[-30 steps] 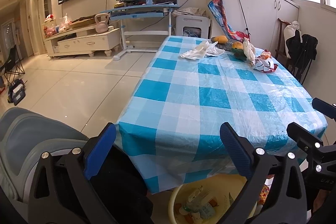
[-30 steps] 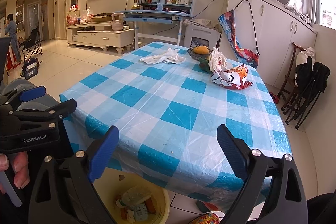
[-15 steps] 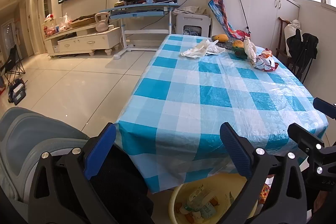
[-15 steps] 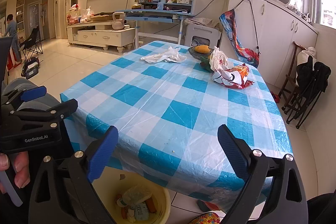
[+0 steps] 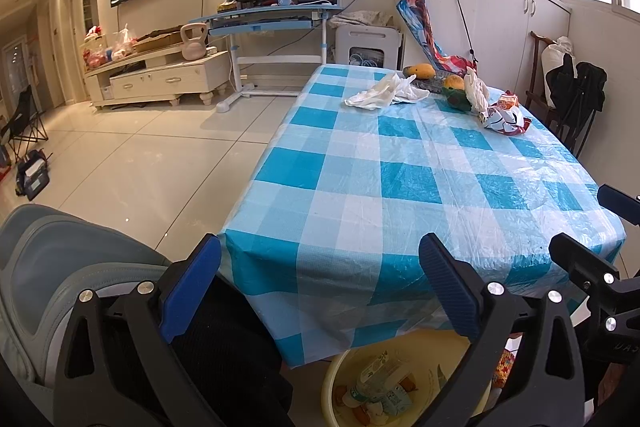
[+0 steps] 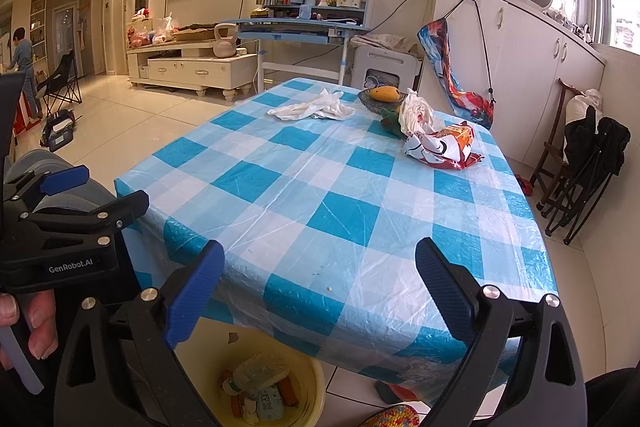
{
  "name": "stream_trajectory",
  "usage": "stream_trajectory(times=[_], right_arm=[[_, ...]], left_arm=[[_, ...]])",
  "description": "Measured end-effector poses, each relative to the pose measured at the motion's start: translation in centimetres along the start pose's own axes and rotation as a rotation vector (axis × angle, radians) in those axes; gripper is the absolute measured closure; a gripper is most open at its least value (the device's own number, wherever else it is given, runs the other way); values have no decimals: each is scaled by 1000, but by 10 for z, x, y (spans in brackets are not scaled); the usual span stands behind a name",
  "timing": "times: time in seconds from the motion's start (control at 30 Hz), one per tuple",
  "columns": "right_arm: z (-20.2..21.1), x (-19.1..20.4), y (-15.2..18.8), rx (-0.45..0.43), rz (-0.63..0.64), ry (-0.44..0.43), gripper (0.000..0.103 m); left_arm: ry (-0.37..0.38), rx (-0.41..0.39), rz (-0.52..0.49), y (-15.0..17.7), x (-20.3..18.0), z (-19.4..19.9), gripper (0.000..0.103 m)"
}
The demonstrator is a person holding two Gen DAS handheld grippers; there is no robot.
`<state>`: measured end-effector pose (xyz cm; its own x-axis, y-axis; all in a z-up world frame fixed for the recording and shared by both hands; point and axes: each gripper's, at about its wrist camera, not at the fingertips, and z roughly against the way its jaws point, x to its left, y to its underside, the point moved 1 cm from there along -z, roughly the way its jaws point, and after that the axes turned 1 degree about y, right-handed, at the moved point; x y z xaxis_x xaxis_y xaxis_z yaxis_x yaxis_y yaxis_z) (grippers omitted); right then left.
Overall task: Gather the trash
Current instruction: 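Grasp the white napkin with the left gripper while the right grasps a white tissue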
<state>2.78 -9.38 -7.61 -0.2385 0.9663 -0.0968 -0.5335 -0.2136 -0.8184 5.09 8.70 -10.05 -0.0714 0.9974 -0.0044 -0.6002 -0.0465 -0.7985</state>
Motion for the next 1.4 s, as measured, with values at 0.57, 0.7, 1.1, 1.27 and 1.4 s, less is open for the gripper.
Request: stream_trajectory(times=[0.57, 0.7, 1.1, 1.27, 1.4], right_arm=[[-9, -21, -26, 16, -2, -15, 11], [-21, -35, -41, 22, -3, -22, 11], [-92, -122, -86, 98, -164, 20, 11], [-118, -138, -94, 125, -187, 38, 11], [-130, -145, -98, 126, -182, 49, 11]], left_arm=[[43, -13, -40, -29, -6, -13, 7], [49, -26, -62, -55, -10, -28, 7], [62, 42, -263, -132, -56, -144, 7], [50, 111, -293, -156, -69, -201, 7], [40, 174, -344, -166, -83, -239, 7]])
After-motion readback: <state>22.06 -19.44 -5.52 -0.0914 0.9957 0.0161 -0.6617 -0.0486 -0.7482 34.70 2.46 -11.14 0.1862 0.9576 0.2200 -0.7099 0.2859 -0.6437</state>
